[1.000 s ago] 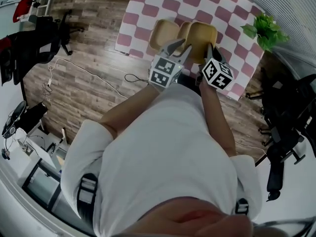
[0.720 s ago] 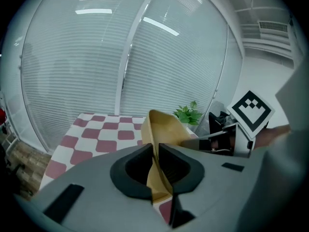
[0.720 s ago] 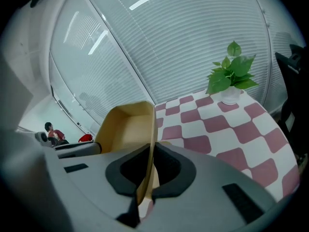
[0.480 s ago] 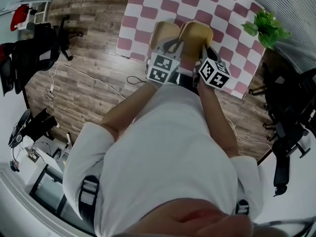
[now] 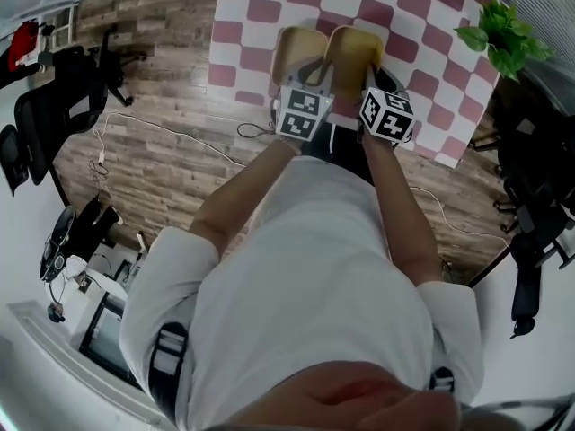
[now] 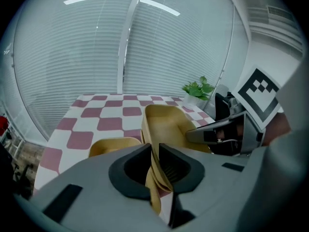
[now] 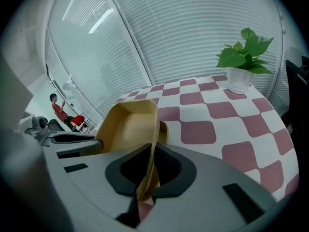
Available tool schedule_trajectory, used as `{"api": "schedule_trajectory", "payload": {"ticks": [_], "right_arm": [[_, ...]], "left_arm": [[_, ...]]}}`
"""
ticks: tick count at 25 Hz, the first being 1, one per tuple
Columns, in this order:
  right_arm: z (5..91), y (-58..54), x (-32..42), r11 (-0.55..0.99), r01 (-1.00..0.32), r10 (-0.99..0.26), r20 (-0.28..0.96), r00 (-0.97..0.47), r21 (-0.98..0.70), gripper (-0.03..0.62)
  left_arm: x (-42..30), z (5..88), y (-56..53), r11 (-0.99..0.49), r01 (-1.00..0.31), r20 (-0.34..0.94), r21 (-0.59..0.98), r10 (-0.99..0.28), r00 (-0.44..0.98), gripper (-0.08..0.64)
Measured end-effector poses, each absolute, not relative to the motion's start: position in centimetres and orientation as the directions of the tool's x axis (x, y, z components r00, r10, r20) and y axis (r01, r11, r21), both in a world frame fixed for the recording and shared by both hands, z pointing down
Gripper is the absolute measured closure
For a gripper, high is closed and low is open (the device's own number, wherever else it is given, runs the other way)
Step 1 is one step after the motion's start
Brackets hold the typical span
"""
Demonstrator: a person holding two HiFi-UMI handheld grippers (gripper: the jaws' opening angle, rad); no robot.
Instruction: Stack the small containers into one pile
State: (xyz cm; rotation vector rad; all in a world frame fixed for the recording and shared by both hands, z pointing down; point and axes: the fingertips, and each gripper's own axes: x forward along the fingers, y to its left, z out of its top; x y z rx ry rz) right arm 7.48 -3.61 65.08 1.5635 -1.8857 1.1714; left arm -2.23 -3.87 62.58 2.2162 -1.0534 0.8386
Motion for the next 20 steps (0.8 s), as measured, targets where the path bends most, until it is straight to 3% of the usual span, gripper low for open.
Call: {"api": "schedule_trajectory", "payload": {"ticks": [8,9,11,13,14,15,20], "right_arm": [[66.9,-3.4,7.4,0.048,-0.958,-0.559,0.787,-0.261,-0.284,0.557],[66.8,-3.5,7.4,0.056,-0.957,-0.561,0.784,-0.266,-0.285,0.543],[66.1,-3.8,7.8,0.058,-0.956,-0.575,0.774,-0.266,-0.286,0.416],[64.7,-4.2,8.8,0.062,-0.963,-0.616,0.748,-0.245,-0.264,0.429],[63.9,-4.4,9.3,0.077,-0.967,-0.645,0.728,-0.235,-0.244,0.509],[63.2,-4.7,9.5,0.1,-0.969,-0.67,0.705,-0.233,-0.225,0.547],[63.6,-4.8,8.6,0.204,-0.962,-0.685,0.676,-0.271,-0.18,0.558]], "left_arm": [[-2.0,65.4,-3.2,-0.551,-0.812,0.761,0.191,-0.44,0.477,0.497],[-2.0,65.4,-3.4,-0.553,-0.812,0.759,0.188,-0.443,0.477,0.494],[-2.3,64.7,-3.8,-0.55,-0.816,0.745,0.178,-0.466,0.477,0.434],[-2.7,63.3,-4.2,-0.544,-0.824,0.724,0.158,-0.504,0.471,0.436],[-2.7,62.6,-4.4,-0.545,-0.826,0.713,0.143,-0.522,0.468,0.465],[-2.6,62.2,-4.6,-0.55,-0.825,0.705,0.127,-0.535,0.466,0.509],[-1.9,63.9,-4.9,-0.572,-0.814,0.716,0.099,-0.527,0.458,0.525]]}}
